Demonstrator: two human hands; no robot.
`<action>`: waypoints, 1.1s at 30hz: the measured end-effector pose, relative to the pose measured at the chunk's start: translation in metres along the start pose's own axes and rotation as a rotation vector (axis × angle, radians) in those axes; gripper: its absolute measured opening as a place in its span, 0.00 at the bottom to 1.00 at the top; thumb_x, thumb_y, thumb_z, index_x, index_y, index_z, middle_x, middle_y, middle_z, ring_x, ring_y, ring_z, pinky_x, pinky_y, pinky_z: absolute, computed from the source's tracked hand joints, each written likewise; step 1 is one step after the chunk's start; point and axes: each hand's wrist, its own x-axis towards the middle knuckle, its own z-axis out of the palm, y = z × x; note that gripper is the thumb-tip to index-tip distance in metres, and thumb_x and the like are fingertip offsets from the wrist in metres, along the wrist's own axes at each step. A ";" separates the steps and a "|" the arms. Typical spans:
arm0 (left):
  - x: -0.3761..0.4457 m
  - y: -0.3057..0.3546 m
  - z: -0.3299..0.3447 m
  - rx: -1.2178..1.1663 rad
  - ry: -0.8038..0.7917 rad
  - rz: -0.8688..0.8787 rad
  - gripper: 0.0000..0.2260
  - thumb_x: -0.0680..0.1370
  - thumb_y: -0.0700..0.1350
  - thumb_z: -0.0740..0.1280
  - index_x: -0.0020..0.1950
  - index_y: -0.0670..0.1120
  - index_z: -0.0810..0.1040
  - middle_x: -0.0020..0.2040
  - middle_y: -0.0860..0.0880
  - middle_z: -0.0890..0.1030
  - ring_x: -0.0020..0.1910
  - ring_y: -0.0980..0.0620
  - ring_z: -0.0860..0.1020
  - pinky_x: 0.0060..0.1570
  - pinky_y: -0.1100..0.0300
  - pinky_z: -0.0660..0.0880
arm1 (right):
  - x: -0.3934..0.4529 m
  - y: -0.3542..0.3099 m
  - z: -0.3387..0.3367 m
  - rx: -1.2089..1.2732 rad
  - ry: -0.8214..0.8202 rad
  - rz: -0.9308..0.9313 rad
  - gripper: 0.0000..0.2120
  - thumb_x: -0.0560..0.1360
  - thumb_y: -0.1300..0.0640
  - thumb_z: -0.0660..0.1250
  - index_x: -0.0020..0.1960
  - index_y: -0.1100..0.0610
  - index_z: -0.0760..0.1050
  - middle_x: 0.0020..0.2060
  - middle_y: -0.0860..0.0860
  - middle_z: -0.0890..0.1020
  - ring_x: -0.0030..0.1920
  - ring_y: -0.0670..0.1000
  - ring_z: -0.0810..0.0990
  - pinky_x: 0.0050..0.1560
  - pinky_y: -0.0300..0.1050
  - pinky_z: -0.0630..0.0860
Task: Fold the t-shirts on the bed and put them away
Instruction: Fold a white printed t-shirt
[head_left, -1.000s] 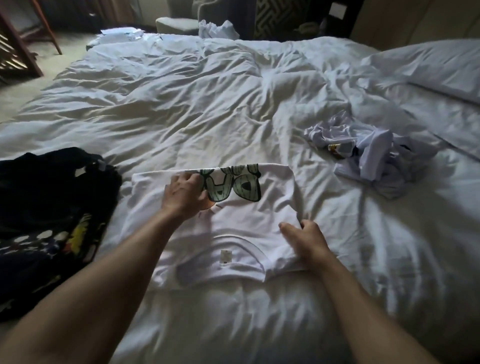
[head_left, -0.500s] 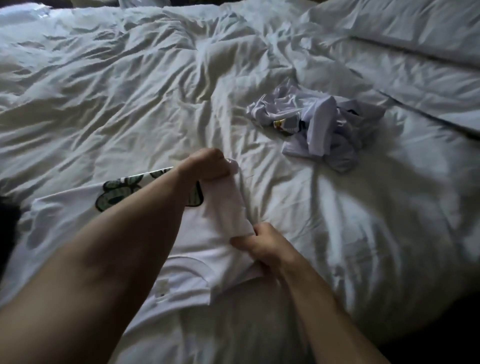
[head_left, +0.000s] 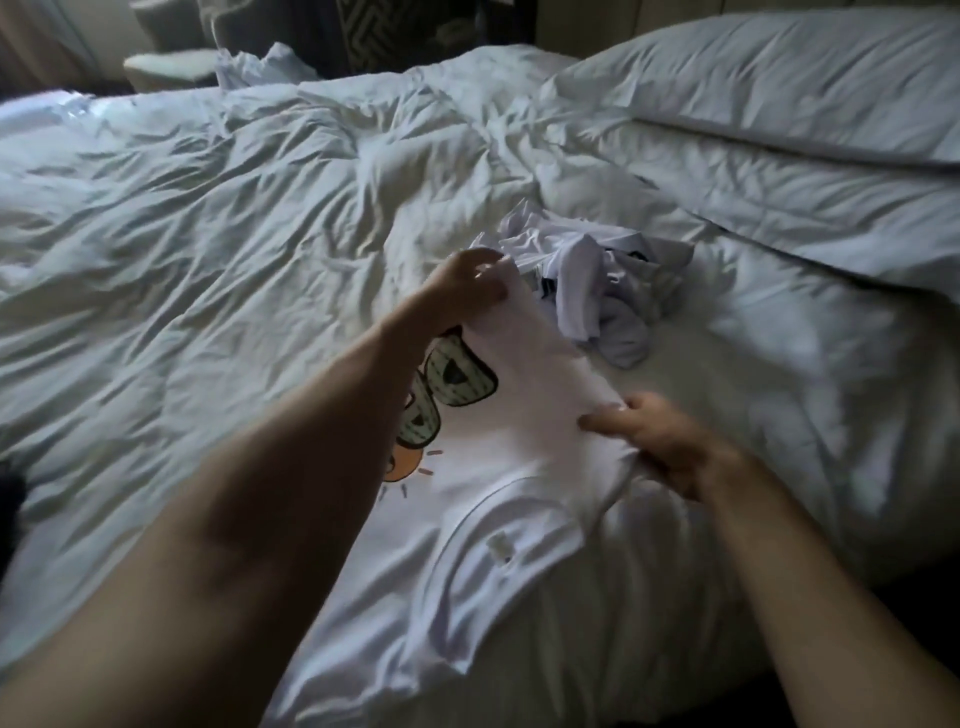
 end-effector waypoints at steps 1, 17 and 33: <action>0.001 0.014 0.002 -0.053 0.000 0.020 0.20 0.65 0.44 0.69 0.57 0.52 0.77 0.40 0.49 0.81 0.34 0.58 0.77 0.38 0.62 0.77 | -0.005 -0.010 -0.012 0.012 0.010 -0.024 0.05 0.74 0.69 0.68 0.50 0.68 0.79 0.37 0.57 0.85 0.34 0.53 0.84 0.41 0.46 0.82; -0.104 0.091 -0.112 -0.391 0.200 0.351 0.04 0.77 0.46 0.68 0.46 0.47 0.81 0.43 0.47 0.79 0.43 0.50 0.76 0.44 0.59 0.72 | -0.142 -0.131 0.039 -0.193 -0.085 -0.477 0.08 0.75 0.65 0.68 0.53 0.64 0.80 0.47 0.62 0.85 0.40 0.56 0.84 0.40 0.47 0.81; -0.384 -0.037 -0.284 -0.274 0.496 0.101 0.11 0.77 0.43 0.70 0.59 0.44 0.82 0.47 0.43 0.83 0.40 0.51 0.80 0.38 0.62 0.76 | -0.254 -0.052 0.329 -0.125 -0.566 -0.436 0.10 0.75 0.65 0.69 0.56 0.65 0.79 0.46 0.59 0.84 0.43 0.52 0.83 0.41 0.44 0.81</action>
